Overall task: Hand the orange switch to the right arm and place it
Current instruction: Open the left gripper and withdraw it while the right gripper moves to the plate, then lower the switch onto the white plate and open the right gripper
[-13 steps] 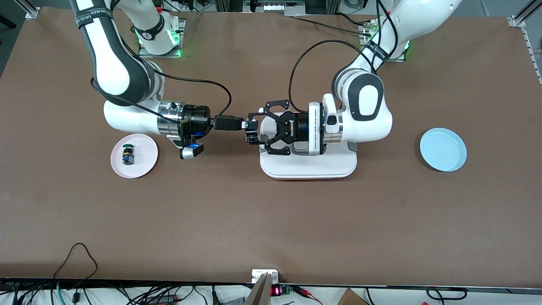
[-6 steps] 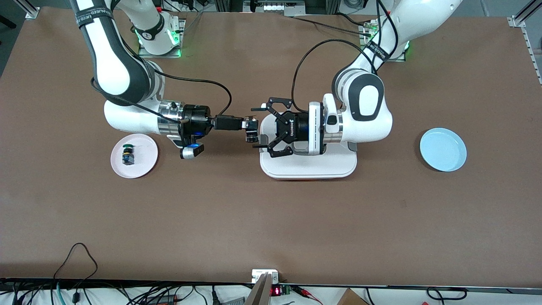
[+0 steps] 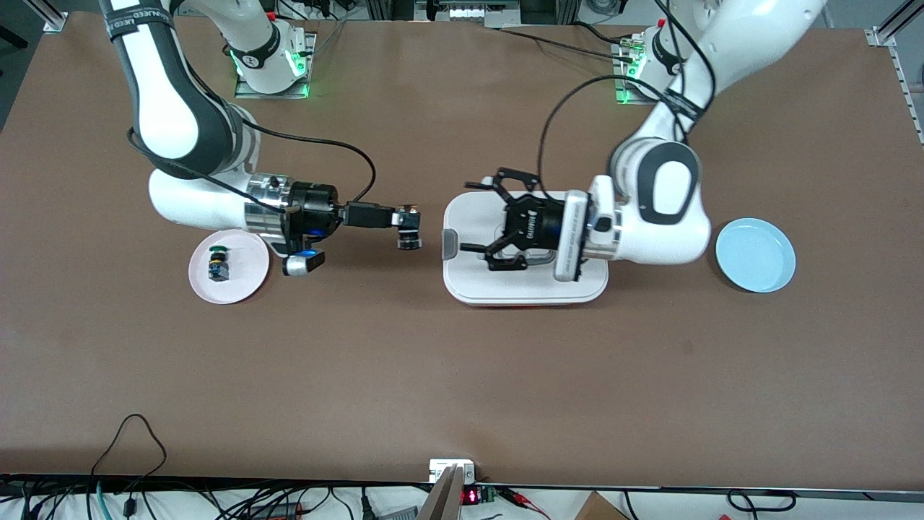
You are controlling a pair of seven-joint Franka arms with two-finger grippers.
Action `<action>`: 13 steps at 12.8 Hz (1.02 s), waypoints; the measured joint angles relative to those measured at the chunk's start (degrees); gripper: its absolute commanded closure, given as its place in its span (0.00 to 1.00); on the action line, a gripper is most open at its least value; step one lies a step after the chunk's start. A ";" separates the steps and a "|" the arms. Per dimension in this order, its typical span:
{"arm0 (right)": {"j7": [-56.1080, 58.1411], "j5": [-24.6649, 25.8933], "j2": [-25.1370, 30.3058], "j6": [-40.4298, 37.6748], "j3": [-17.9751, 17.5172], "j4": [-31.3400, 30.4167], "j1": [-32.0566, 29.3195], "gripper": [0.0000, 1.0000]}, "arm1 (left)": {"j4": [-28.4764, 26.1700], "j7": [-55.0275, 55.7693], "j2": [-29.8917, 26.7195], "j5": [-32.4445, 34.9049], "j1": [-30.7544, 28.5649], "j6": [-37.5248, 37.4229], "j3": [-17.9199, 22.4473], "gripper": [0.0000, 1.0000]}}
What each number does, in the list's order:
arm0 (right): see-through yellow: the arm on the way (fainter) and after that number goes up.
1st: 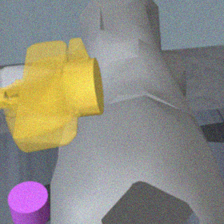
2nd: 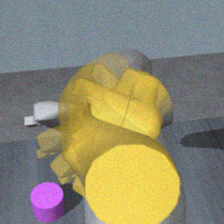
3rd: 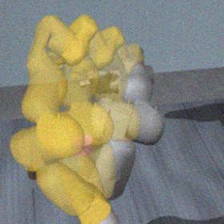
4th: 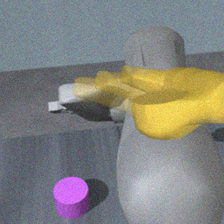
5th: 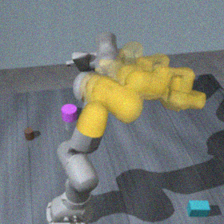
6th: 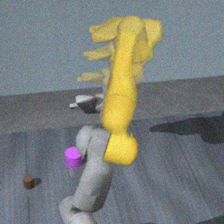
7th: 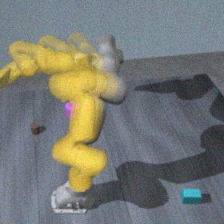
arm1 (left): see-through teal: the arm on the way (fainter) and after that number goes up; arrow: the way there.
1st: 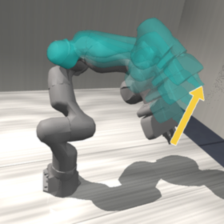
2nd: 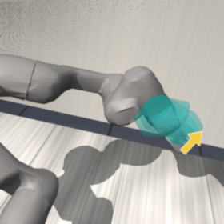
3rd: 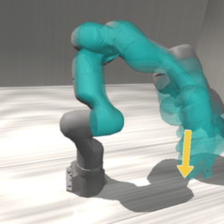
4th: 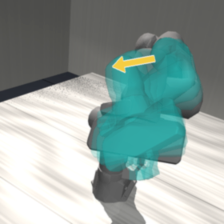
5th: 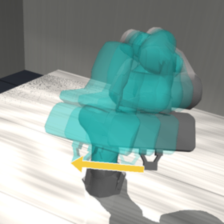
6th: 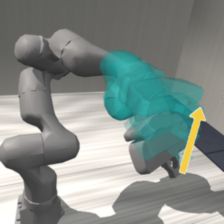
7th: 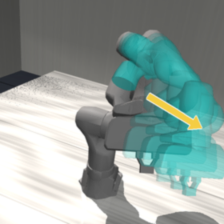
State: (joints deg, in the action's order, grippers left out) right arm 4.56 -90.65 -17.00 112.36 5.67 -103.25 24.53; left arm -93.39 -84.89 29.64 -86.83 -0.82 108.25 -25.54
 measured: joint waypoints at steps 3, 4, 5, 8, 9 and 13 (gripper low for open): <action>-0.67 14.62 2.29 -2.61 0.06 0.61 -2.64 0.89 | 3.58 14.49 -0.60 18.48 -4.88 -7.98 -0.01 0.00; -0.75 20.30 3.09 -3.07 0.11 0.65 -3.24 0.89 | 4.99 19.06 -0.86 24.12 -5.75 -10.75 -0.01 0.00; -0.80 27.02 3.88 -3.42 0.15 0.71 -3.71 0.89 | 6.84 24.21 -1.10 29.87 -6.28 -13.91 -0.01 0.00; -0.91 47.34 6.16 -3.59 0.27 1.14 -4.13 0.89 | 12.81 40.00 -1.69 44.73 -6.54 -23.02 -0.02 0.00; -0.94 53.75 6.79 -3.61 0.31 1.17 -4.14 0.89 | 13.83 43.38 -1.72 47.43 -6.55 -24.89 0.00 0.00; -1.00 73.93 7.36 -3.71 1.17 0.95 -4.19 0.89 | 14.77 53.62 -2.79 63.87 -6.62 -28.95 0.06 0.00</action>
State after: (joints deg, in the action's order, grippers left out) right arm 3.56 -16.72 -9.64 108.64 6.84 -102.30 20.34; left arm -78.62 -31.27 26.85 -22.96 -7.44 79.31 -25.48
